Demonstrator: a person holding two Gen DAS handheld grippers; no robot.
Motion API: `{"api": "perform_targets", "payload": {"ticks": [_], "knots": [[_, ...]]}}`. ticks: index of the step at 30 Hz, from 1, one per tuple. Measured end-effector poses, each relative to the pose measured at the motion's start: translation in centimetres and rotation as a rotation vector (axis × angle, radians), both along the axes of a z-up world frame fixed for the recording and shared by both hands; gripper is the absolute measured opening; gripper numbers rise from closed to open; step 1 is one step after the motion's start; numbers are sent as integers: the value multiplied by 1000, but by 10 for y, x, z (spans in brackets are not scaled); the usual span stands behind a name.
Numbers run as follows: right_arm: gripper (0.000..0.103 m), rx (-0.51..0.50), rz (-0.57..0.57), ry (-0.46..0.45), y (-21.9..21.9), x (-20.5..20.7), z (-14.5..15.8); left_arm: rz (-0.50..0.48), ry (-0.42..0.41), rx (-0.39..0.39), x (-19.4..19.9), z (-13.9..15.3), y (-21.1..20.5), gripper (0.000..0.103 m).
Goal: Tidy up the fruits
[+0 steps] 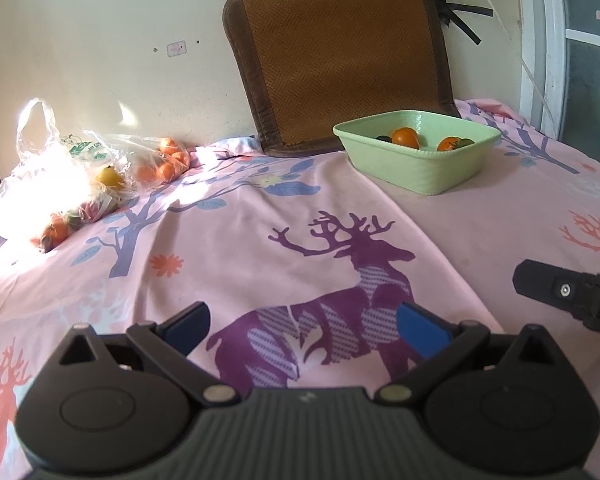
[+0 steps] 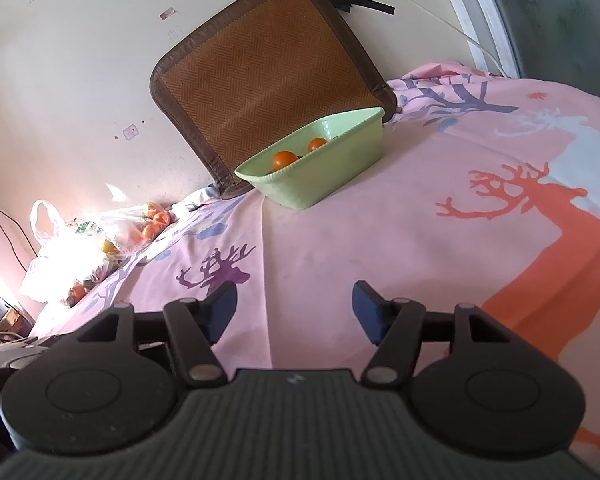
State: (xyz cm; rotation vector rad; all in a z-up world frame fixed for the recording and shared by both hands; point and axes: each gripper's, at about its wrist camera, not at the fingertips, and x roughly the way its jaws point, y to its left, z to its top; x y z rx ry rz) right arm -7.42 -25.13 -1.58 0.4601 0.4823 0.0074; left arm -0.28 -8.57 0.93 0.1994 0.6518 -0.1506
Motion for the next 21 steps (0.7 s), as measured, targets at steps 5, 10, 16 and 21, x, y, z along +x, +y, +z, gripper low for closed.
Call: {"api": "perform_targets", "payload": {"ticks": [5, 10, 16, 21], "knots": [[66, 0, 0, 0, 0, 0, 0, 27, -56, 12, -2, 5, 3, 103], [66, 1, -1, 1, 0, 0, -2, 47, -108, 39, -6, 10, 2, 103], [67, 2, -3, 0, 0, 0, -2, 63, -109, 24, -5, 12, 5, 103], [67, 2, -2, 1, 0, 0, -2, 71, -100, 17, -4, 12, 6, 103]]}}
